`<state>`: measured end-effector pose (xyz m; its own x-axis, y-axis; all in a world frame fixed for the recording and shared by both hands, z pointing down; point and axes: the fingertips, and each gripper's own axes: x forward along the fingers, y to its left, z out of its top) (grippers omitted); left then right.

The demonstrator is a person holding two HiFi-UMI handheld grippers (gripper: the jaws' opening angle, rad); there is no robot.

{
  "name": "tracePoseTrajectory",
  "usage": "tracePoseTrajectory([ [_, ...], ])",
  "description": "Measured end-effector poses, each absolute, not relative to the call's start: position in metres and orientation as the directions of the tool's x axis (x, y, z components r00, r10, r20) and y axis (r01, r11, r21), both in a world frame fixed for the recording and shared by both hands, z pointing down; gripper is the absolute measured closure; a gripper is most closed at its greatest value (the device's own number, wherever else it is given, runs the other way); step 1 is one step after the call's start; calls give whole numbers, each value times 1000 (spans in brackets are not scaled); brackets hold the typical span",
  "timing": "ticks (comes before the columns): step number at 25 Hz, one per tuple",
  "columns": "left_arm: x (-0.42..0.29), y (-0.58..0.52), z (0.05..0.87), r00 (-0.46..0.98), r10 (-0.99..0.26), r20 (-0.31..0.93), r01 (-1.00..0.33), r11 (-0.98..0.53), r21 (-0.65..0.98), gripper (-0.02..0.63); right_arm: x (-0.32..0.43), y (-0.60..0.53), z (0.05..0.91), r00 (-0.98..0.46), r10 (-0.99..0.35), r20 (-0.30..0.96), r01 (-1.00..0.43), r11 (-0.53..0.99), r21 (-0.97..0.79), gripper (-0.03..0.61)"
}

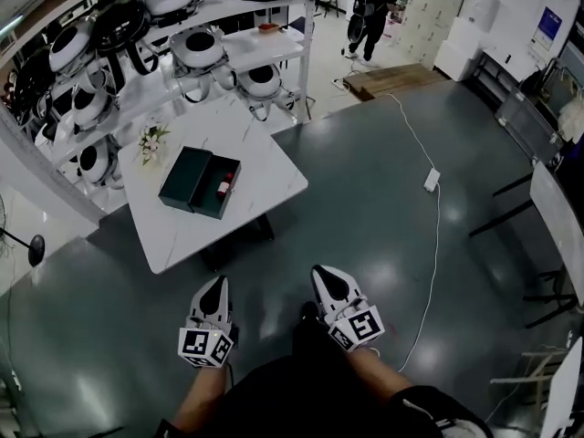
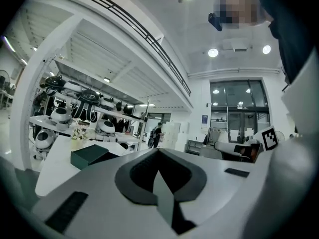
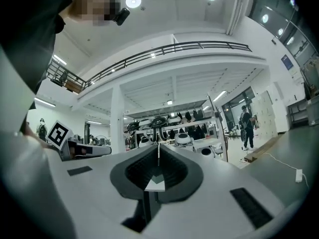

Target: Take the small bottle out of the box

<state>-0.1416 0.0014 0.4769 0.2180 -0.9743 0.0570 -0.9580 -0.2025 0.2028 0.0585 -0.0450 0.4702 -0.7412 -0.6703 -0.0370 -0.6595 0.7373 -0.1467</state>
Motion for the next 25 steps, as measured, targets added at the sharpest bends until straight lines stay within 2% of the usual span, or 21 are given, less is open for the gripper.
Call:
tracePoseTrajectory([
  [8, -139, -111, 463, 100, -992, 78, -982, -86, 167, 600, 50, -159, 471, -856, -516, -33, -506, 849, -152, 543],
  [13, -151, -152, 461, 37, -994, 103, -989, -22, 149, 600, 49, -212, 476, -880, -473, -45, -460, 872, -169, 543],
  [25, -207, -251, 500, 79, -945, 317, -992, -44, 115, 600, 31, -318, 496, -890, -455, 4, -448, 875, -183, 543],
])
